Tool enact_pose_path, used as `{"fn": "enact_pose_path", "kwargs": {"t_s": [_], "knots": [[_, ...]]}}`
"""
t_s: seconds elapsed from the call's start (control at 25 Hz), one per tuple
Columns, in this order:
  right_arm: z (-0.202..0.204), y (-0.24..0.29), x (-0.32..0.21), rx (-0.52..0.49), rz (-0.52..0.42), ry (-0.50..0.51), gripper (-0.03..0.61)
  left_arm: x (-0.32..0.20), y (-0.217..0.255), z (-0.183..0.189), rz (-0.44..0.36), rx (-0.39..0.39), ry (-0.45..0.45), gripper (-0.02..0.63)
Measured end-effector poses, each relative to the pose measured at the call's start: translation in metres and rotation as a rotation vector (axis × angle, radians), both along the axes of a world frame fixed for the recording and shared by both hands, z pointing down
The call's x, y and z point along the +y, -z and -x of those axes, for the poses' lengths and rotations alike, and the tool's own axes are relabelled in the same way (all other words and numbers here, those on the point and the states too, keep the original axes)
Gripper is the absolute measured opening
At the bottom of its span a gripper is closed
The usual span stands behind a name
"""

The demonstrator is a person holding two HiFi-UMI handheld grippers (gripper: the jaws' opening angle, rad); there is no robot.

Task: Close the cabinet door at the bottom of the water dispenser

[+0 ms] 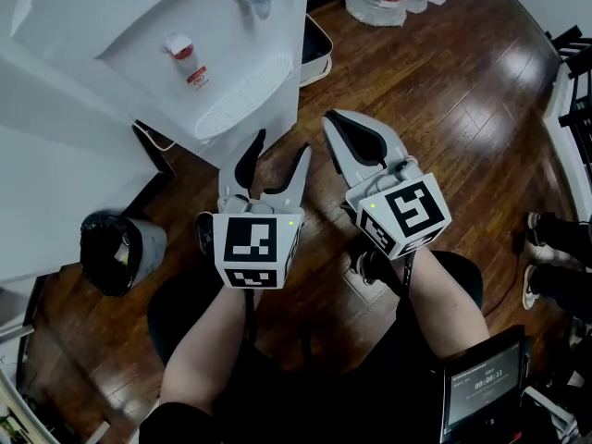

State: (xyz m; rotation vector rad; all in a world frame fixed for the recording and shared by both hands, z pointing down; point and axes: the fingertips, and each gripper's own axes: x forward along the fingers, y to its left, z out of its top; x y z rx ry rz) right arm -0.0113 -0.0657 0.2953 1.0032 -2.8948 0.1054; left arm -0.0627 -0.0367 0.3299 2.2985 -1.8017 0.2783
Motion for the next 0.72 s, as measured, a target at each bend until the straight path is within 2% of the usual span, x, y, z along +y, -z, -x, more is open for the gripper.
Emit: {"fn": "enact_pose_path", "kwargs": {"t_s": [0.24,0.4,0.48,0.72], "knots": [[-0.002,-0.004,-0.002,-0.003,0.028,-0.017,0.012,0.004,0.003,-0.001,0.002,0.015,-0.007,0.272],[0.013,-0.006,-0.011,-0.006,0.02,-0.005,0.012,0.004,0.004,0.023,-0.025,-0.034,0.013,0.272],[0.019,-0.003,-0.012,0.003,0.01,0.001,0.012,0.002,0.008,0.029,-0.021,-0.028,0.026,0.272],[-0.004,0.0,0.013,0.022,0.02,-0.043,0.011,0.018,0.017,0.008,-0.028,-0.004,0.012,0.272]]}}
